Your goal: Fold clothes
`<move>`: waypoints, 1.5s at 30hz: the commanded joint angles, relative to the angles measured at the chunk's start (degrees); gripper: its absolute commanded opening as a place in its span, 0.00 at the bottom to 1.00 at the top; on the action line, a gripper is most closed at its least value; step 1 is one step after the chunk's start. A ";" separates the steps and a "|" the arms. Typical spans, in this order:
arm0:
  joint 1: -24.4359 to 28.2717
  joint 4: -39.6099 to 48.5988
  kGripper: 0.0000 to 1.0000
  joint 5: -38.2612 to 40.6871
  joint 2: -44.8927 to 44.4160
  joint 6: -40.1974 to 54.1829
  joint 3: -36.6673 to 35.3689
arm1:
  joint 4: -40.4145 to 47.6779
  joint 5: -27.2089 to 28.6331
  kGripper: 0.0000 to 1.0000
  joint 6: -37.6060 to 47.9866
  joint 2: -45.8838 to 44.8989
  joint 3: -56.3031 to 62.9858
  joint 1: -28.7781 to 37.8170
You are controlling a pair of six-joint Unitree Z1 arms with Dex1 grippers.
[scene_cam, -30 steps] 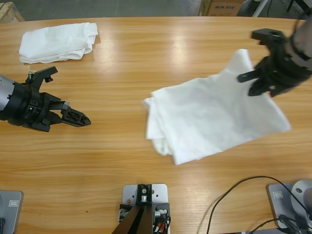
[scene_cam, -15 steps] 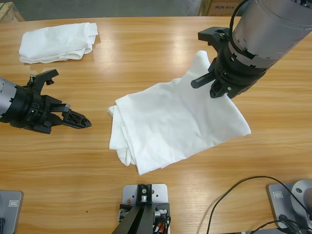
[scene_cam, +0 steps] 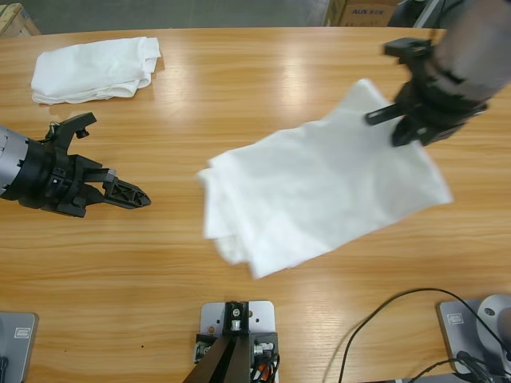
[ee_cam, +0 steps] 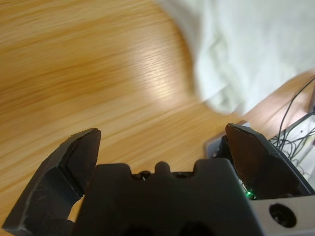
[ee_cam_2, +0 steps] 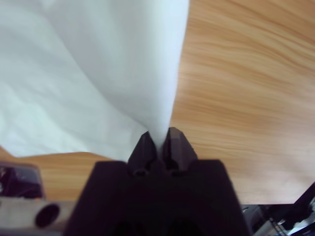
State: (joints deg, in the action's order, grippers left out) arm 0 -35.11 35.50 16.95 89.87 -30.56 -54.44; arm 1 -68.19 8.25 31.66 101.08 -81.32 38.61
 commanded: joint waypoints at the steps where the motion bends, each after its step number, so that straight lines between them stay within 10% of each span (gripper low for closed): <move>1: 0.66 -0.52 0.99 -0.69 -0.49 -0.47 1.88 | 0.27 3.25 0.00 -2.42 -5.35 5.44 -9.99; 22: 0.66 -0.87 0.99 -0.67 0.07 -0.55 2.40 | -13.63 7.43 0.00 -2.14 18.01 -21.86 23.34; 28: 0.66 -0.87 0.99 -0.69 0.00 -0.55 2.67 | -14.34 9.45 0.00 -0.86 15.44 -19.72 21.96; 37: 0.94 -0.87 0.99 -0.69 -0.93 -0.47 3.44 | -9.77 13.04 0.00 -3.32 4.21 -6.34 2.56; 45: 1.06 -0.87 0.99 -0.77 -1.02 -0.38 3.72 | -12.42 16.36 0.00 -1.65 5.58 -10.93 10.12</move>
State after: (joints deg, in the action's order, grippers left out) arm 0 -34.77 35.25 16.94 89.60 -30.56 -52.61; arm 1 -78.79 23.06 29.23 105.62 -89.37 41.91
